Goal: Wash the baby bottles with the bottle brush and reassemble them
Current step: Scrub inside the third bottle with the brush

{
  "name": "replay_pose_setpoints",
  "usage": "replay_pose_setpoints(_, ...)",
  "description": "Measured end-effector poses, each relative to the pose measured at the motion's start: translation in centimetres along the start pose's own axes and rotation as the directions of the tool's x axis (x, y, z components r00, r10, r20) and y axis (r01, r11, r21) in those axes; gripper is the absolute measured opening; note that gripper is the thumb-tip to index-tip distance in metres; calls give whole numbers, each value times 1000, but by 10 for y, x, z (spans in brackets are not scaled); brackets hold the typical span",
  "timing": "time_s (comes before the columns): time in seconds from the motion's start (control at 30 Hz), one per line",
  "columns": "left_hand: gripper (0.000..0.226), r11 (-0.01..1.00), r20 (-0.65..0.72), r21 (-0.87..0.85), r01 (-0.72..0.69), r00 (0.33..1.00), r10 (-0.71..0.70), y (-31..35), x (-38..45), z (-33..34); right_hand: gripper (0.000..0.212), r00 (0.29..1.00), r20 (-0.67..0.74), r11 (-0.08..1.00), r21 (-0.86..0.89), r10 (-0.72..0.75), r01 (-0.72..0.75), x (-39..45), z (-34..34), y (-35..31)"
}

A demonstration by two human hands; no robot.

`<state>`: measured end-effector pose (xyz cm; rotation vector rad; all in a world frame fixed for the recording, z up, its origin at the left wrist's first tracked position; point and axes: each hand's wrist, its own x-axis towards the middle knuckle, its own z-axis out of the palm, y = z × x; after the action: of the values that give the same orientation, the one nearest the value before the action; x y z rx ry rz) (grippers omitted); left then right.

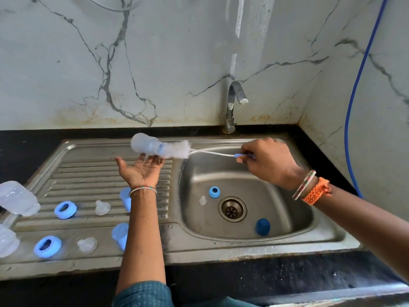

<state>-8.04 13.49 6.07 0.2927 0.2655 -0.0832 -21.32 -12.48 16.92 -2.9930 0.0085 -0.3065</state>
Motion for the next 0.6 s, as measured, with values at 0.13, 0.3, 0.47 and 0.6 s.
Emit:
replay_pose_setpoints(0.13, 40, 994, -98, 97, -50, 993, 60, -3, 0, 6, 13, 931, -288, 972, -136, -224, 192, -1, 7, 6)
replay_pose_setpoints(0.3, 29, 995, -31, 85, -49, 998, 52, -6, -3, 5, 21, 936, 346, 909, 367, 61, -195, 1, -6, 1)
replay_pose_setpoints(0.47, 29, 999, 37, -9, -52, 998, 52, -6, -1, 3, 25, 895, 445, 850, 462, 26, -254, 0, -9, 2)
replay_pose_setpoints(0.6, 27, 998, 53, 22, -57, 997, 56, -6, -2, 4, 16, 990, -143, 999, -47, 4, -11, -5, -1, -2)
